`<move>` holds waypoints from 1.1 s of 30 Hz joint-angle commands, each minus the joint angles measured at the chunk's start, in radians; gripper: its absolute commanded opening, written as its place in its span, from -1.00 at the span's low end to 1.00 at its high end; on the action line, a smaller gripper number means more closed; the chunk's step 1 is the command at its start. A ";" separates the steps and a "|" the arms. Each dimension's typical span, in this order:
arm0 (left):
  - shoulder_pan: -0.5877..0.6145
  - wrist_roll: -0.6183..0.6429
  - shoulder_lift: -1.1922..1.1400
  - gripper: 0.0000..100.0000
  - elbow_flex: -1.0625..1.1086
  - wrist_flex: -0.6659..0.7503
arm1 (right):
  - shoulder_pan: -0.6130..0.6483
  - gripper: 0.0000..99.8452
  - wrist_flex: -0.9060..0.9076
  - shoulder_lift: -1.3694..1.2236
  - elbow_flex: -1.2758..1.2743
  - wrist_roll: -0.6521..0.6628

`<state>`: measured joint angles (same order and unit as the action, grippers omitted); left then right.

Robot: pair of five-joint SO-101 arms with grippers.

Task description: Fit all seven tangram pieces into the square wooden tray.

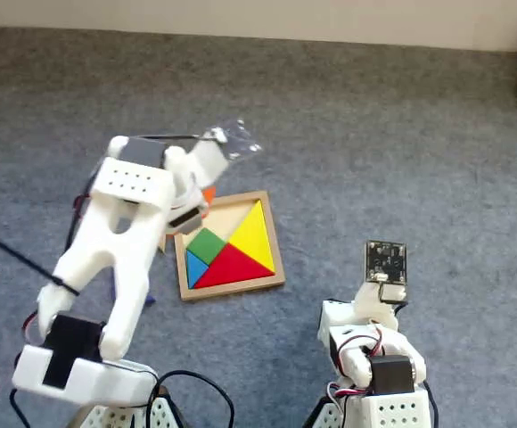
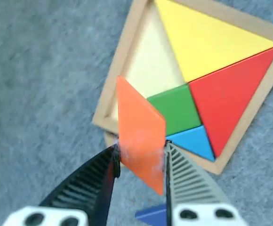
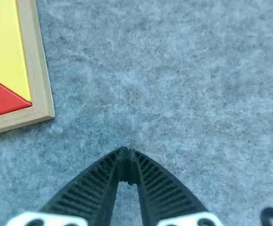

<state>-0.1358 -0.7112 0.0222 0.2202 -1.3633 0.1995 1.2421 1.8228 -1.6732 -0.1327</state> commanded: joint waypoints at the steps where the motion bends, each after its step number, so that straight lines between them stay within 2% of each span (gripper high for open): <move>1: -0.062 -0.012 -0.074 -0.86 -0.097 0.023 | -0.012 -0.98 0.007 0.013 -0.136 -0.008; 13: -0.093 -0.017 -0.466 -0.85 -0.444 0.011 | -0.012 -0.98 0.007 0.013 -0.136 -0.008; 21: -0.107 -0.018 -0.591 -0.84 -0.633 -0.137 | -0.012 -0.98 0.007 0.013 -0.136 -0.008; 26: -0.108 -0.017 -0.648 -0.67 -0.680 -0.157 | -0.012 -0.98 0.007 0.013 -0.136 -0.008; 33: -0.113 -0.018 -0.665 -0.66 -0.682 -0.133 | -0.012 -0.98 0.007 0.013 -0.136 -0.008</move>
<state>-0.2294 -0.7204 -0.6544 -0.4120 -1.5060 0.1995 1.2421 1.8228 -1.6732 -0.1327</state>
